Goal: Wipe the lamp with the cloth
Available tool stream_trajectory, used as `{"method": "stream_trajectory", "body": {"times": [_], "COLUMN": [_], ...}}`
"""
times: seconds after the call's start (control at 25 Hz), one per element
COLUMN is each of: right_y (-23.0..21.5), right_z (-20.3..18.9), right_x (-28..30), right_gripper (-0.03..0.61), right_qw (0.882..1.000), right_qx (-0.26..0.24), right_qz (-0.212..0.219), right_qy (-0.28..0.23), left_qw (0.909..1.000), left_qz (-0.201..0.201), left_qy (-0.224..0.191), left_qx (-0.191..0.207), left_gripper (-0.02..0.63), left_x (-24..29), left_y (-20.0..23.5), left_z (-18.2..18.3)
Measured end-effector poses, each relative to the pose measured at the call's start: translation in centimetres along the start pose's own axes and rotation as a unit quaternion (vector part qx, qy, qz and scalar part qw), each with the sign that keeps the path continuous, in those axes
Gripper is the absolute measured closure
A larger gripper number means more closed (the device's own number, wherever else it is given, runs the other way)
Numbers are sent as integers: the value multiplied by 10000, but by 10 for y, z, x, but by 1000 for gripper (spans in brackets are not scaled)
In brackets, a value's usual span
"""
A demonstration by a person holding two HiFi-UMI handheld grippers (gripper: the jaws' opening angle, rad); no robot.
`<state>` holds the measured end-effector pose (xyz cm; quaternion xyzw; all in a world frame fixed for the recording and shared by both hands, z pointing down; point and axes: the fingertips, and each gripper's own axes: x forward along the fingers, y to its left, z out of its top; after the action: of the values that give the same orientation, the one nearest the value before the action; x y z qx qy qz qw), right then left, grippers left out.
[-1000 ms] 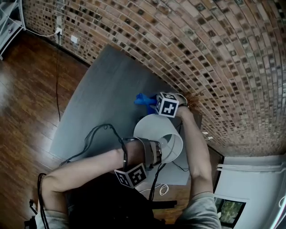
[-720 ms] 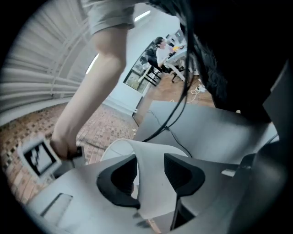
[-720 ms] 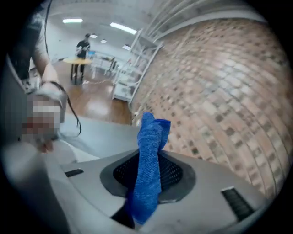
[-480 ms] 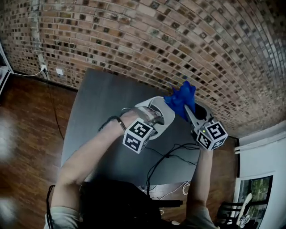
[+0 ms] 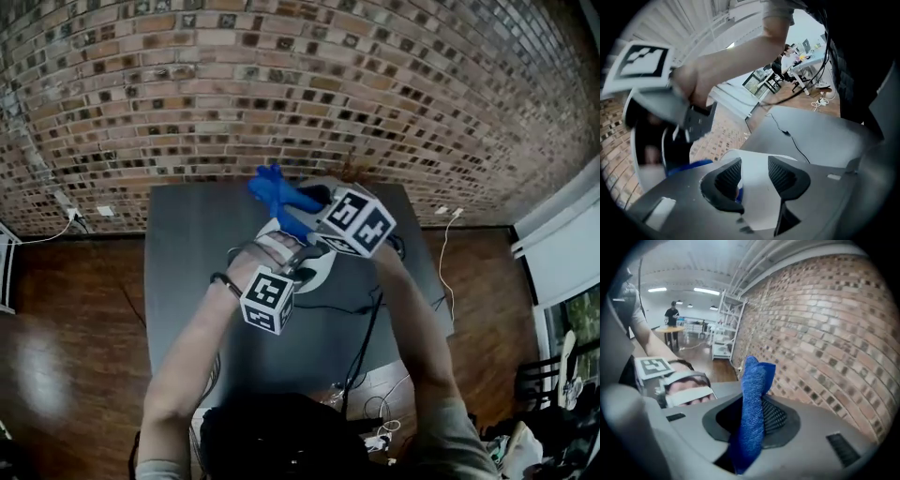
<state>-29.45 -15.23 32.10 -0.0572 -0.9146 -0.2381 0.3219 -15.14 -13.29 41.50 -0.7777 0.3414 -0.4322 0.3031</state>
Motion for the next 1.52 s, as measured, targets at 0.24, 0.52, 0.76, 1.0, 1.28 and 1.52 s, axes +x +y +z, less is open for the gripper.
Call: {"method": "stream_trajectory", "body": {"times": [0.24, 0.52, 0.76, 1.0, 1.28, 1.52], "right_y": [-14, -58, -17, -7, -48, -4], "right_z": [-48, -115, -119, -18, -104, -71], "right_x": [49, -18, -84, -27, -6, -100], "right_gripper": [485, 486, 488, 488, 488, 489], "right_qw": [9910, 9832, 9845, 9954, 9854, 9886], "right_qx": [-289, 764, 1315, -865, -540, 143], "right_qz": [146, -514, -150, -255, -490, -1061], "right_qy": [1296, 1573, 1149, 318, 1536, 1056], "left_qw": [9996, 9985, 9986, 9988, 9977, 9981], "left_qz": [-119, -282, -301, -131, -236, -181], "left_qy": [136, 357, 396, 371, 487, 438], "left_qx": [-222, -304, -202, -297, -402, -392], "left_gripper": [431, 431, 430, 430, 431, 430], "left_x": [1, 6, 9, 6, 11, 10], "left_y": [2, 3, 0, 3, -2, 0], "left_z": [0, -6, -5, -7, -4, -4]}}
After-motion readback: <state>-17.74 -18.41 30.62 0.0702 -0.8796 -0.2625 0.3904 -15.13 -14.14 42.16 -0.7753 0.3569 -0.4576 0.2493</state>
